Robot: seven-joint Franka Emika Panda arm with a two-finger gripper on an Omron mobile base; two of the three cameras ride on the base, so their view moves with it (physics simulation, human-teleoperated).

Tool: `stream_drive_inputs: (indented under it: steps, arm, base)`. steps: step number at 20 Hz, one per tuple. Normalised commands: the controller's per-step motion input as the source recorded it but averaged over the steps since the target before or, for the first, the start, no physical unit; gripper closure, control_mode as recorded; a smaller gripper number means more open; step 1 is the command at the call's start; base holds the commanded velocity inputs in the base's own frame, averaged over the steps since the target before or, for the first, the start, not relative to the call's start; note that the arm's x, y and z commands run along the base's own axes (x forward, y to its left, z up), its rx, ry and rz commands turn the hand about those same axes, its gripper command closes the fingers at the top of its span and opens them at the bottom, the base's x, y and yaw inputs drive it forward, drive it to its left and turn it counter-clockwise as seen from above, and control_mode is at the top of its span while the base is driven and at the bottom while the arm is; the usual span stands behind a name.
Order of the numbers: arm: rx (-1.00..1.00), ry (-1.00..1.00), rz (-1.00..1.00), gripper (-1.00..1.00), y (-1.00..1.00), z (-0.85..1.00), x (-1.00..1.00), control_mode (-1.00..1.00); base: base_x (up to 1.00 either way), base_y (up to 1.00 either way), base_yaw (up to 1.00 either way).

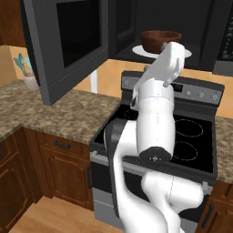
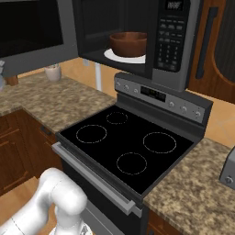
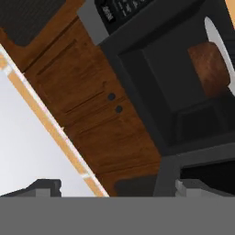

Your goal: Pick the garlic from the sink and place it in the bowl. Then pick the bowl and place it in the microwave. Then close the microwave door and press the start button.

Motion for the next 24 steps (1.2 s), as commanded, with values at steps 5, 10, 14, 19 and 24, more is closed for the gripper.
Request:
stream_drive_inputs:
  steps: [5, 10, 14, 19, 24]
  arm:
    - [0.00, 0.00, 0.00, -1.00, 0.64, -0.32, -0.90, -1.00]
    - [0.01, 0.00, -0.03, -1.00, 0.88, -0.56, -0.47, -1.00]
    - [0.05, 0.03, -0.16, -1.00, 0.99, -0.84, 0.18, -1.00]
    - [-0.16, 0.00, -0.15, -1.00, 1.00, -0.97, 0.23, -1.00]
    - [-0.15, -0.01, -0.12, -1.00, 0.84, -0.83, 0.74, -1.00]
  base:
    - [0.00, 0.00, 0.00]
    - [0.00, 0.00, 0.00]
    - [0.00, 0.00, 0.00]
    - [0.00, 0.00, 0.00]
    - [0.00, 0.00, 0.00]
